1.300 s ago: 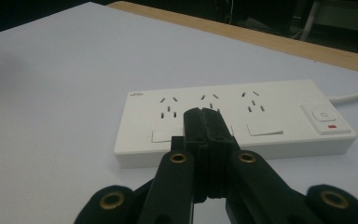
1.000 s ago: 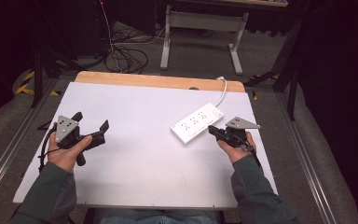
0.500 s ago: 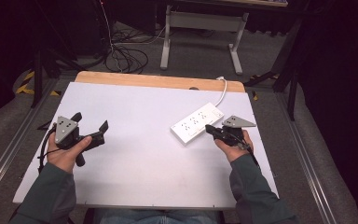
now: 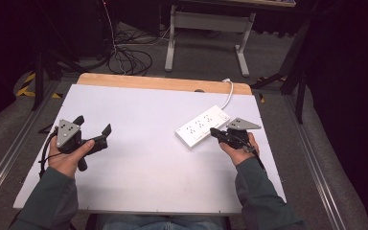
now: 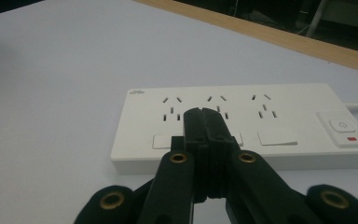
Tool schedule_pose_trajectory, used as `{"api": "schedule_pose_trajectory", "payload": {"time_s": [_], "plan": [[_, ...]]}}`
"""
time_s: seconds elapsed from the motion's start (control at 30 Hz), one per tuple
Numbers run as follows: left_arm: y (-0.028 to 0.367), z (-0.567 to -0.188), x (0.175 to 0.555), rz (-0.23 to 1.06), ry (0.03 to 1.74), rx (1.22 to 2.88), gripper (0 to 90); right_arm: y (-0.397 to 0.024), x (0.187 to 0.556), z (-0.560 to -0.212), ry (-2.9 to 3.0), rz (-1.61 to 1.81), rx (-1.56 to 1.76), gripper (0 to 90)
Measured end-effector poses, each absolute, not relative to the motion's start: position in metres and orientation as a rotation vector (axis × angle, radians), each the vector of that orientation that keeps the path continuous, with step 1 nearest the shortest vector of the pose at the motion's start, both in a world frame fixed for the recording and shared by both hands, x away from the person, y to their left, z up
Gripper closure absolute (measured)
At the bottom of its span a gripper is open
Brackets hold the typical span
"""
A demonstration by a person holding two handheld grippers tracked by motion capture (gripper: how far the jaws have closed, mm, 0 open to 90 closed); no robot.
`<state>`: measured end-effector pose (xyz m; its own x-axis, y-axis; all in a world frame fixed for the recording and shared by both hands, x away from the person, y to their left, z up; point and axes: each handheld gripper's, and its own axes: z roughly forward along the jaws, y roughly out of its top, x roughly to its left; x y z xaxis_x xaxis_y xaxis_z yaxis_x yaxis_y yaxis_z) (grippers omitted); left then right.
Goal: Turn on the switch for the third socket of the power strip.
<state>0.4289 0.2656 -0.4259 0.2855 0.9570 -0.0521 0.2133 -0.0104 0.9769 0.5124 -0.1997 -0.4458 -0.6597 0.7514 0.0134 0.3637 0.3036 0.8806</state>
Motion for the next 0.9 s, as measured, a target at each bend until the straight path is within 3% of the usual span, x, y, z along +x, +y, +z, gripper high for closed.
{"api": "schedule_pose_trajectory", "payload": {"time_s": [0.9], "plan": [[0.265, -0.426, 0.429, 0.862, 1.144, 1.482, 4.3, -0.186, 0.522, -0.448, 2.222, 1.268, 0.964, 90.0]]}}
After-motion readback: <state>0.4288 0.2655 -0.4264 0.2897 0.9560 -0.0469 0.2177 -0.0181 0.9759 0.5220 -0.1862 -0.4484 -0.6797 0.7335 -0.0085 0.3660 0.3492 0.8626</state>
